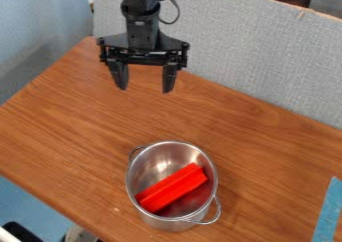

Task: Put the red object in the metal pot

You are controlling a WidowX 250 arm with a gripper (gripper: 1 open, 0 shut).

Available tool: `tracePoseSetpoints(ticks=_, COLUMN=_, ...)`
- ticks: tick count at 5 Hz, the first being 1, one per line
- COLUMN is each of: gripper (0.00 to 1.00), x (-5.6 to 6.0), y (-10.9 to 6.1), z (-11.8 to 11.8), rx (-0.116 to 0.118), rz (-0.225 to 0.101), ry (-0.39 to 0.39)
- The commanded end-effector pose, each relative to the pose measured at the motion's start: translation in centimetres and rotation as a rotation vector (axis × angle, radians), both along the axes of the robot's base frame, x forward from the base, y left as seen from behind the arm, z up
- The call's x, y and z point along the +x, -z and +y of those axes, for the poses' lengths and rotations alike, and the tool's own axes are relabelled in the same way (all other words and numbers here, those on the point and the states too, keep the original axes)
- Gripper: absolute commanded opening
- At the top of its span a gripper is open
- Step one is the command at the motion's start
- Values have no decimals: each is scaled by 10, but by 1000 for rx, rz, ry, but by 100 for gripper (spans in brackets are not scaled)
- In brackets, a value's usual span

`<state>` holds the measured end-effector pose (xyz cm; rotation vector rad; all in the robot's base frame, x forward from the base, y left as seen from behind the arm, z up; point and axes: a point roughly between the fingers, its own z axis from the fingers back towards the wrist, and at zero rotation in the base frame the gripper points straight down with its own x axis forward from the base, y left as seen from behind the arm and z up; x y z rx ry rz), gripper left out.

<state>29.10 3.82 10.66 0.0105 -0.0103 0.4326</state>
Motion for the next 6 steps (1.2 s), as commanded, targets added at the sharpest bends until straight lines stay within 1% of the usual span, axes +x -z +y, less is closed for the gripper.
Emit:
tracePoseSetpoints(ticks=1, gripper=100, x=28, y=3, z=4, rx=9, rz=-35, ry=78)
tracePoseSetpoints(ticks=2, gripper=100, x=50, y=15, z=7, rx=16, rz=-40, ry=130)
tracePoseSetpoints(ticks=3, gripper=100, x=66, y=-10, z=2, rx=17, rz=-30, ry=208)
tracePoseSetpoints(ticks=4, gripper=100, x=67, y=-45, z=-16, rx=-6, rz=-43, ry=290)
tracePoseSetpoints(ticks=5, gripper=100, x=75, y=-56, z=-34, rx=-17, rz=-58, ry=348)
tracePoseSetpoints(ticks=6, gripper=100, x=76, y=-39, z=-65, rx=-22, rz=-81, ry=427)
